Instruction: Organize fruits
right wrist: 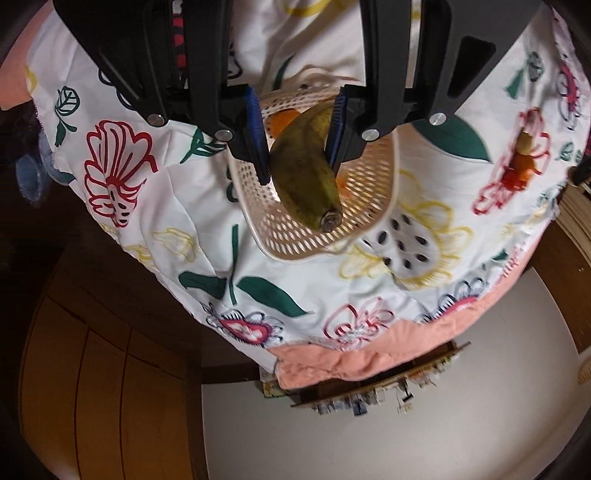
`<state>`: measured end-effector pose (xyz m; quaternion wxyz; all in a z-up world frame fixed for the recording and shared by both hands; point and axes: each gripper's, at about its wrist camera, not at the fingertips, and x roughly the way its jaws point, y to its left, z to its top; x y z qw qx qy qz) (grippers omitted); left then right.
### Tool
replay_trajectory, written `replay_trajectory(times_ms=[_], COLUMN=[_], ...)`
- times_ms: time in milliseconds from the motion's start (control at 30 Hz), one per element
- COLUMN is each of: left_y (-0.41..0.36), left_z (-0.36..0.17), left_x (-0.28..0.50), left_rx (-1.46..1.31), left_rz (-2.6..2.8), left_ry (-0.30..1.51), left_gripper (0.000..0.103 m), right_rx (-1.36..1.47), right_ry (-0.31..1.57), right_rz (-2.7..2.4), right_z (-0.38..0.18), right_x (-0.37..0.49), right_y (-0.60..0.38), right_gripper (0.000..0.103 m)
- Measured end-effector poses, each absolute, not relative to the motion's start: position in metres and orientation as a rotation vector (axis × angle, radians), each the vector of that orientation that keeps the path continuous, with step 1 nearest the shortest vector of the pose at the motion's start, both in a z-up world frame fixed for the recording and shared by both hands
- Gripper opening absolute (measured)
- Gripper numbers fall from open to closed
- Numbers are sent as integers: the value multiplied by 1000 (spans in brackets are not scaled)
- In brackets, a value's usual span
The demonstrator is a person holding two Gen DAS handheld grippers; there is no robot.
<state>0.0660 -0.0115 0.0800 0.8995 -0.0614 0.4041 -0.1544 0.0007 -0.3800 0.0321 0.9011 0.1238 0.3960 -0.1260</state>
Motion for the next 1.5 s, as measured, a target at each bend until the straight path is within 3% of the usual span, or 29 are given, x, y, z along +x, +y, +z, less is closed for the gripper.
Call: replay_trajectory(times_ms=[300, 400, 1133, 1500], left_y=[-23, -27, -88, -163], left_z=[81, 81, 87, 87], left_x=[65, 65, 67, 64], left_rx=[-107, -100, -59, 46], left_rz=[-325, -328, -457, -542], left_ry=[846, 848, 909, 941], left_gripper=[29, 29, 29, 29], right_rx=[275, 291, 448, 520], right_ry=[879, 848, 753, 739], right_rz=[-282, -286, -254, -231], right_z=[4, 9, 17, 7], right_x=[28, 29, -4, -18], right_y=[-393, -395, -418, -435], right_gripper=[35, 49, 56, 57])
